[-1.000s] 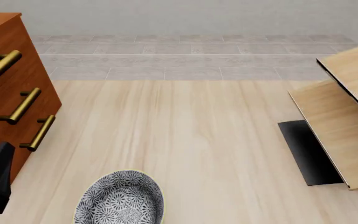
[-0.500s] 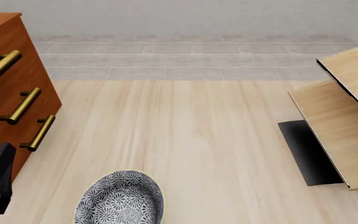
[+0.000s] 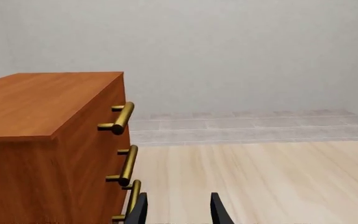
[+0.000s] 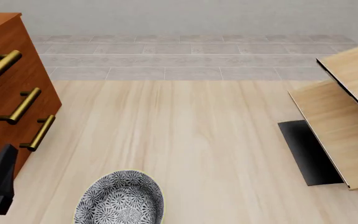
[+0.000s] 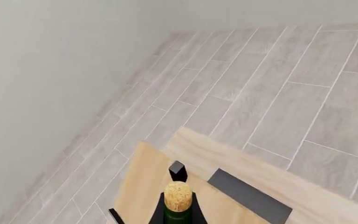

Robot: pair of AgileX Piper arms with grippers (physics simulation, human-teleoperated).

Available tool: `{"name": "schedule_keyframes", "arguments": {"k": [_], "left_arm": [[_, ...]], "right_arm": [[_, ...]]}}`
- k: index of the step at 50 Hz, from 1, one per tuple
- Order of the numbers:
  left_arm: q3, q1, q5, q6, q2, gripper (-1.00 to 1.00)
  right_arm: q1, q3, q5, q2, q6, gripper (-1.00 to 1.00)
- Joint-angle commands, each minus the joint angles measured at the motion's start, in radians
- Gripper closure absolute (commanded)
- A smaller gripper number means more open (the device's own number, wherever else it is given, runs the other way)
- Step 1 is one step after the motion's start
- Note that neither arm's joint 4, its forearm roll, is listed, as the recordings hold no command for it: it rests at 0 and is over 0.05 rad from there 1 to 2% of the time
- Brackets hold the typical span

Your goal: Put the wine bottle on the wine rack.

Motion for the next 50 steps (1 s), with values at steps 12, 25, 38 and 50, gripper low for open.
{"name": "schedule_keyframes", "arguments": {"k": [12, 25, 38, 50], "left_arm": [[0.014, 0.003, -0.007, 0.001, 0.000, -1.00], [0.027, 0.010, -0.012, 0.003, 0.000, -1.00], [0.032, 0.013, -0.011, 0.005, 0.000, -1.00], [0.033, 0.014, -0.010, 0.009, 0.000, -1.00]], "right_arm": [[-0.045, 0.109, -0.078, 0.083, 0.011, 1.00], [-0.059, 0.131, -0.126, 0.127, -0.003, 1.00], [-0.076, 0.147, -0.169, 0.174, -0.011, 1.00], [-0.091, 0.151, -0.192, 0.202, -0.013, 1.00]]}}
